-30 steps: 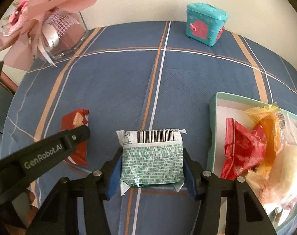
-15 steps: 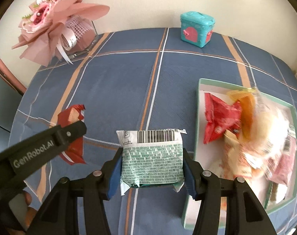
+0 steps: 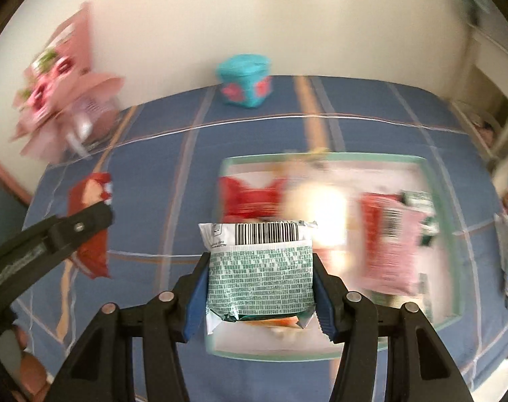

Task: Organize snacks
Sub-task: 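Carry the red packet and green biscuit packet over the white tray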

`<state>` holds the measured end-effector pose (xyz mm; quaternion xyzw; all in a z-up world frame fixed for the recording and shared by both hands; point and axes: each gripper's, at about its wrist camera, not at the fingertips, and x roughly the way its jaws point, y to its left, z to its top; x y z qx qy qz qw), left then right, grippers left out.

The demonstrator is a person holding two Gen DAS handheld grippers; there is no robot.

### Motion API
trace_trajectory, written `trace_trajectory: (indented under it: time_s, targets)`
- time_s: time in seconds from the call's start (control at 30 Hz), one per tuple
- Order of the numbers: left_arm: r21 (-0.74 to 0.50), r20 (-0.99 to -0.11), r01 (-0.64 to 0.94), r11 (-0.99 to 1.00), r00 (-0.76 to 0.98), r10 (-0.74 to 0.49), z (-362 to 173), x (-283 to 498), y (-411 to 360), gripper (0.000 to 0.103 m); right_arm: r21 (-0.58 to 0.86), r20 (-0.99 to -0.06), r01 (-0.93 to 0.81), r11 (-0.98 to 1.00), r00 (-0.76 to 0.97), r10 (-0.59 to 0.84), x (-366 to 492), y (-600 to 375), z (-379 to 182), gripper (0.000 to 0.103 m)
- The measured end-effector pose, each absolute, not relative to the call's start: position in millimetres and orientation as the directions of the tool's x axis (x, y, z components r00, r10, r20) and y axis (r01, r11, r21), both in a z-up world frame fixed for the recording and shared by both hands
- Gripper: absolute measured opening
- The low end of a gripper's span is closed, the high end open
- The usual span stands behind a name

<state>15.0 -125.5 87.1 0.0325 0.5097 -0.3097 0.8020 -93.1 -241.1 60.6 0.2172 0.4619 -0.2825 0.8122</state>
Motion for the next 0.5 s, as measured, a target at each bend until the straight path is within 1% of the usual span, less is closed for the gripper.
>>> trace_trajectory:
  time_s: [0.23, 0.5]
  targets:
    - [-0.213, -0.85, 0.673, 0.708, 0.23, -0.474, 81.8, -36.6, -181.5, 0.041, 0.076, -0.906, 0.787, 0.612, 0.311, -0.288, -144.8, -298.7, 45.5, 0.058]
    - [-0.239, -0.87, 0.727, 0.644, 0.135, -0.474, 62.5, -61.0, -214.7, 0.041, 0.094, -0.935, 0.842, 0.532, 0.258, -0.242, -174.9, -330.5, 20.8, 0.058]
